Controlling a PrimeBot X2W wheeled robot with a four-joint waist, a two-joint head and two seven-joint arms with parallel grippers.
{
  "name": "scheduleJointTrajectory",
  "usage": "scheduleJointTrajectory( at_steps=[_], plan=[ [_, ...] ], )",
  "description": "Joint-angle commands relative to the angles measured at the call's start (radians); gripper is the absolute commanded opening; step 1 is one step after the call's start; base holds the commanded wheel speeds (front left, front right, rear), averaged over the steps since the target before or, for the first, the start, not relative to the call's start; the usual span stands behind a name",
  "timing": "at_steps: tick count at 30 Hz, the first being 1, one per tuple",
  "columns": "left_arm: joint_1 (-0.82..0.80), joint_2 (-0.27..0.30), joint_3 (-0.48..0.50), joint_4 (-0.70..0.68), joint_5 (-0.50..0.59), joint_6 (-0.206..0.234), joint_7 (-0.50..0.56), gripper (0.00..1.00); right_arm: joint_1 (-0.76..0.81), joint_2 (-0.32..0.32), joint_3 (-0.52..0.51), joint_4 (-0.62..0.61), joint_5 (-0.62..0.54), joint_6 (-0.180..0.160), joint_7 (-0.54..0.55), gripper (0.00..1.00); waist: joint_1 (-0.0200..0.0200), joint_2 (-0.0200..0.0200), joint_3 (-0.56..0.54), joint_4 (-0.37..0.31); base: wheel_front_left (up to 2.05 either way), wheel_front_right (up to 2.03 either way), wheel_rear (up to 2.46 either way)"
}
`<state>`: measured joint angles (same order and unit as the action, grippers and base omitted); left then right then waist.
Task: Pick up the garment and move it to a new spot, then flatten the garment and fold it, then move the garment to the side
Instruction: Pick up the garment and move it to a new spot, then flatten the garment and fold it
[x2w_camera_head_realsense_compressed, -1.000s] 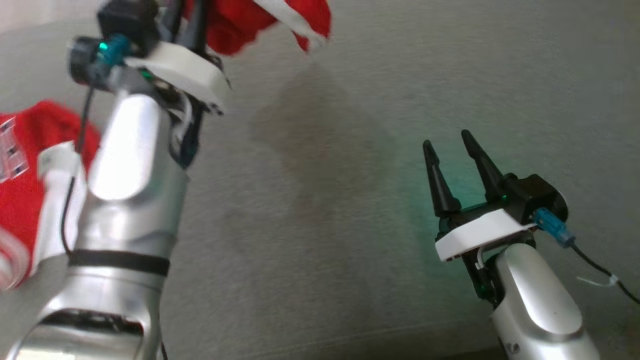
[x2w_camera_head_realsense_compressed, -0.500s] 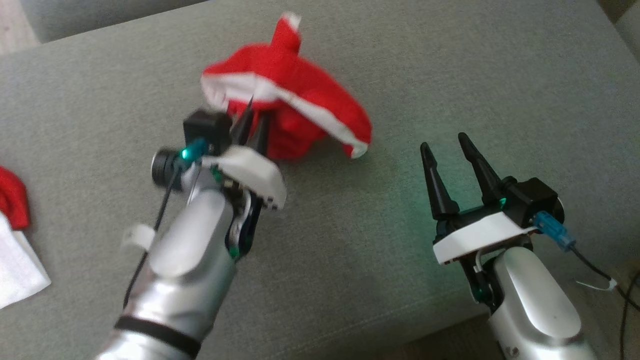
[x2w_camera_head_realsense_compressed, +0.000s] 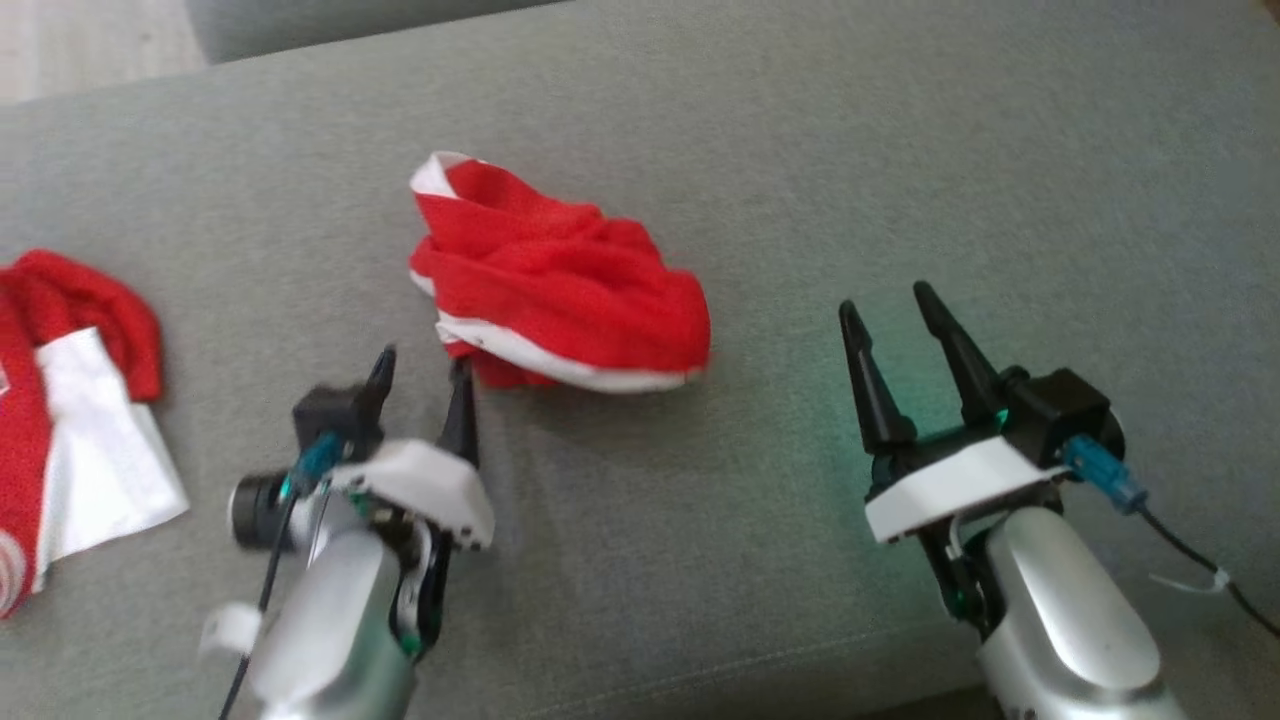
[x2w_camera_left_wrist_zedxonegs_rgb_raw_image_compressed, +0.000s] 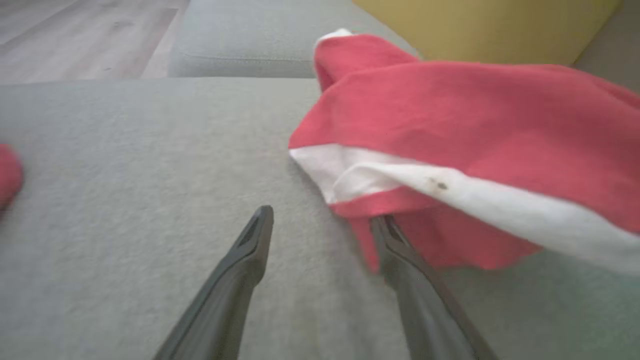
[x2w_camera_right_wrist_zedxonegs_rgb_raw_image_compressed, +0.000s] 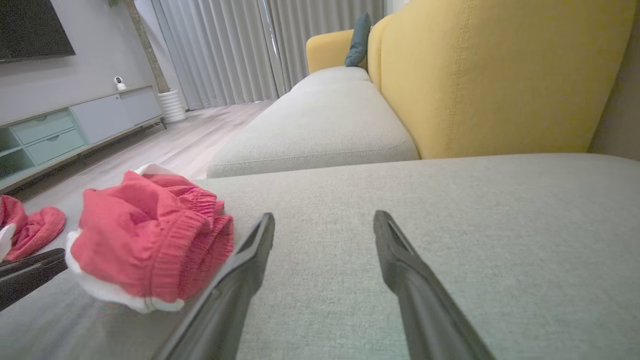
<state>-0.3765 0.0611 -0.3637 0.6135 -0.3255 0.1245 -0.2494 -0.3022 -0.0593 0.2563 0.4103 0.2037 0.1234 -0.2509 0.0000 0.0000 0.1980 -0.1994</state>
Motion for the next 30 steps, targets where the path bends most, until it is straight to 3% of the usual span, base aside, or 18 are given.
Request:
scheduleJointTrajectory(
  at_steps=[1, 17, 23, 30],
  plan=[
    [0.011, 0.014, 0.050, -0.048, 0.013, 0.006, -0.012, 1.00, 0.008, 0.009, 0.023, -0.022, 0.001, 0.007, -0.011, 1.00, 0.0000, 0.0000, -0.018, 0.022, 0.00, 0.00, 0.00],
    [0.323, -0.007, 0.226, -0.325, 0.148, -0.005, -0.012, 1.00, 0.065, 0.009, 0.074, 0.043, 0.015, 0.007, -0.011, 1.00, 0.0000, 0.0000, -0.120, 0.112, 0.00, 0.00, 0.00],
    [0.365, -0.010, 0.222, -0.348, 0.148, -0.016, -0.012, 1.00, 0.076, 0.009, 0.102, 0.093, 0.013, 0.007, -0.011, 1.00, 0.0000, 0.0000, -0.124, 0.136, 0.00, 0.00, 0.00],
    [0.340, -0.011, 0.167, -0.352, 0.122, -0.018, -0.012, 1.00, 0.038, 0.009, 0.135, 0.221, 0.026, 0.007, -0.011, 1.00, 0.0000, 0.0000, -0.093, 0.218, 0.00, 0.00, 0.00]
  ],
)
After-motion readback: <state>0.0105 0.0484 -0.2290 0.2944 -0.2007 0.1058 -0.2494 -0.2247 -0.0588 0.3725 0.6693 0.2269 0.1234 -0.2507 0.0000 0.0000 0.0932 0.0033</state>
